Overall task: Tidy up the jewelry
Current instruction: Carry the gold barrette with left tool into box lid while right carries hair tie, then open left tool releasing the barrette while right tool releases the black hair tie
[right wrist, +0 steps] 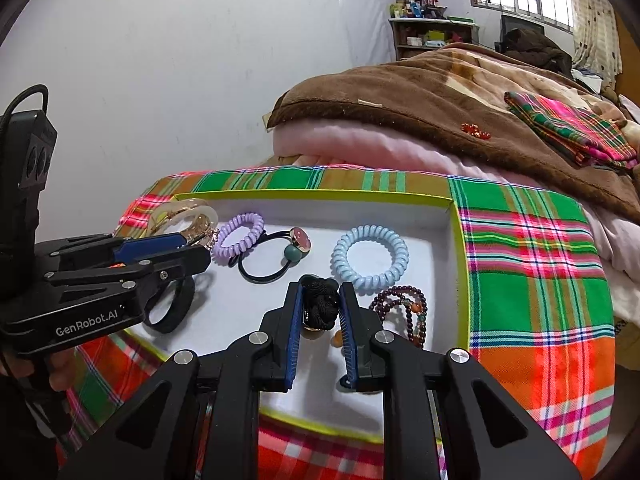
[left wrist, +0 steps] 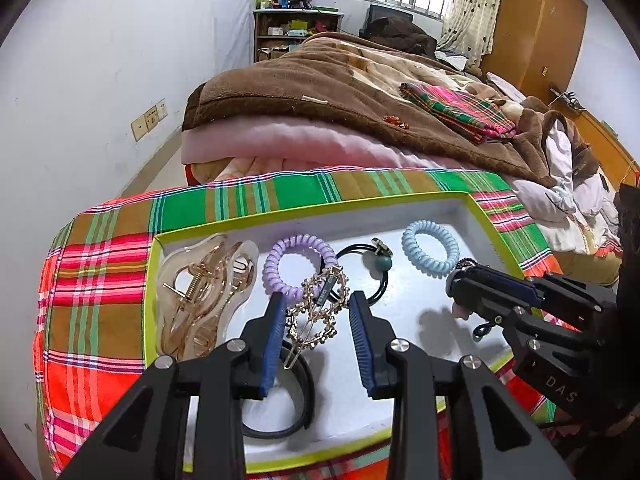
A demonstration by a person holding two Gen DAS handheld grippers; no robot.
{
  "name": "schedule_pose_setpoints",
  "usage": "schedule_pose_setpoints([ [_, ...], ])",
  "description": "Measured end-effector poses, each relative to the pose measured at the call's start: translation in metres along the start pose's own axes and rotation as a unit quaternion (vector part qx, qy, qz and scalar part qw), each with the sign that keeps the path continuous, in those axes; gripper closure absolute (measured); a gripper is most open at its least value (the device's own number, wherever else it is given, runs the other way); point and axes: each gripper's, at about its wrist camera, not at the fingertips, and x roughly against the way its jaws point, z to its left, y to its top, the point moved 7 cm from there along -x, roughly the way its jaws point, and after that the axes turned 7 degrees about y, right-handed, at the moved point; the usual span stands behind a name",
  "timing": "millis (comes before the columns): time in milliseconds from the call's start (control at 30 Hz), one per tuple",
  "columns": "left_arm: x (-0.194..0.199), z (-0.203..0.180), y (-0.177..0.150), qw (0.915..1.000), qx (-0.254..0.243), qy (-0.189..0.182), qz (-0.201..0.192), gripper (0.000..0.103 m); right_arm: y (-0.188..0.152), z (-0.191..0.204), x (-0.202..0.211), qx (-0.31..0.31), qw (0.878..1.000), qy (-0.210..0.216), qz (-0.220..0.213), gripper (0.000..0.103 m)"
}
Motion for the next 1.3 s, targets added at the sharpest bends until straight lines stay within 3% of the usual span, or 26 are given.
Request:
schedule_pose_setpoints([
  [1300,-0.02,0.001,-0.007,0.9999,0.006,0.0,0.016,0.069,-0.004,0.001,-0.019,0.013,1.0,-0.019,0.017,0.082],
])
